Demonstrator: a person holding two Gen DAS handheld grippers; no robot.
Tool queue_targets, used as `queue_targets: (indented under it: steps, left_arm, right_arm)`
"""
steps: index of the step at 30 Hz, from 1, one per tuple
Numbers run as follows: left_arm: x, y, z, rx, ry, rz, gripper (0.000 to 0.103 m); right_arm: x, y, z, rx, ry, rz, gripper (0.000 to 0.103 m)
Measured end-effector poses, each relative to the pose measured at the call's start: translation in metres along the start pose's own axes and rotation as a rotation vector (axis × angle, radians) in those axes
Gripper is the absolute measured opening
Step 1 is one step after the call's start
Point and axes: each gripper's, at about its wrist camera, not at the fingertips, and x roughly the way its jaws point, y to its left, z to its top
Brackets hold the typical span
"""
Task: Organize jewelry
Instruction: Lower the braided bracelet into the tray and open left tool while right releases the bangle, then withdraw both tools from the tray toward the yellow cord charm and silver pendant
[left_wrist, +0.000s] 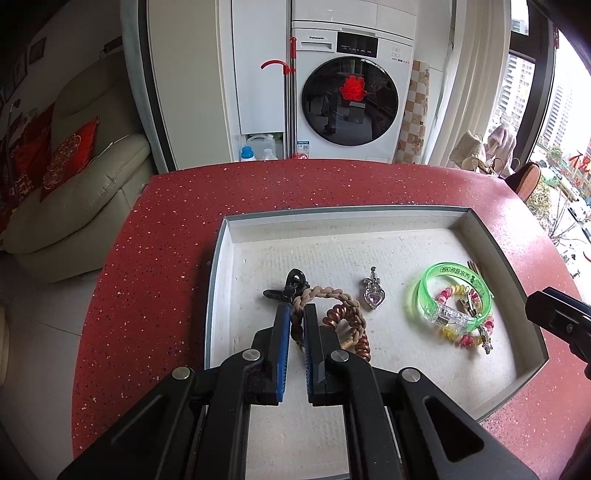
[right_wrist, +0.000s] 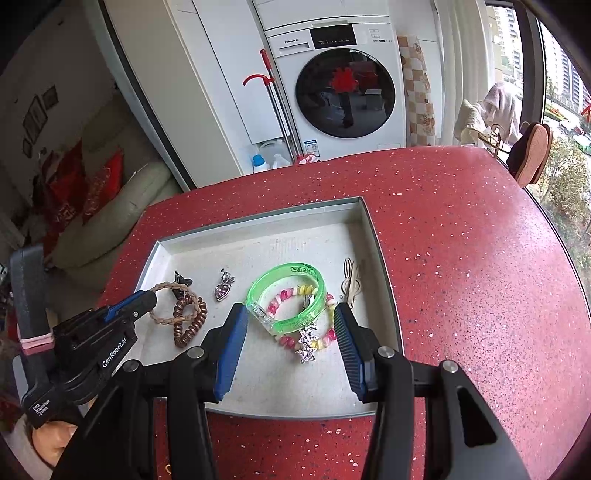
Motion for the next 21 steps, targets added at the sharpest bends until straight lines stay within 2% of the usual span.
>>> queue_targets:
  steps: [4,5,6,7,8,12,14,15,16,18,21]
  left_arm:
    - [-0.002,0.0,0.0,0.002,-0.01,0.018,0.026]
    - [-0.002,0.001,0.0,0.002,-0.011,0.02,0.029]
    - [-0.002,0.001,0.0,-0.001,-0.009,0.021,0.073]
    - [-0.003,0.002,0.001,-0.003,-0.006,0.033,0.103]
    - [-0.005,0.001,0.0,0.004,-0.036,0.043,0.103]
    - [-0.01,-0.007,0.002,0.049,-0.058,0.053,0.103]
    - [-0.013,-0.009,0.003,0.047,-0.065,0.05,0.103]
    - [-0.014,-0.009,0.003,0.046,-0.066,0.052,0.103]
    - [-0.016,-0.009,0.003,0.046,-0.069,0.053,0.103]
    - [-0.02,-0.008,0.002,0.043,-0.076,0.054,0.103]
    - [-0.027,-0.007,0.0,0.046,-0.087,0.071,0.103]
  right_arm:
    - [-0.001,-0.001,-0.002,0.001,-0.001,-0.002,0.053]
    - [-0.001,-0.001,-0.002,0.001,-0.001,-0.002,0.053]
    - [-0.002,-0.001,-0.002,0.002,0.0,-0.002,0.053]
    - [-0.002,-0.001,-0.002,0.003,-0.001,-0.001,0.053]
    - [-0.003,-0.001,-0.003,0.002,-0.002,-0.001,0.053]
    - [-0.004,-0.001,-0.004,0.001,0.001,0.003,0.053]
    - [-0.007,0.0,-0.006,-0.005,-0.009,0.023,0.065]
    - [-0.01,0.001,-0.007,-0.008,-0.025,0.032,0.082]
    - [-0.014,0.002,-0.009,-0.01,-0.046,0.041,0.088]
    - [-0.022,0.003,-0.011,-0.009,-0.083,0.068,0.093]
    - [-0.031,0.004,-0.016,-0.002,-0.114,0.099,0.093]
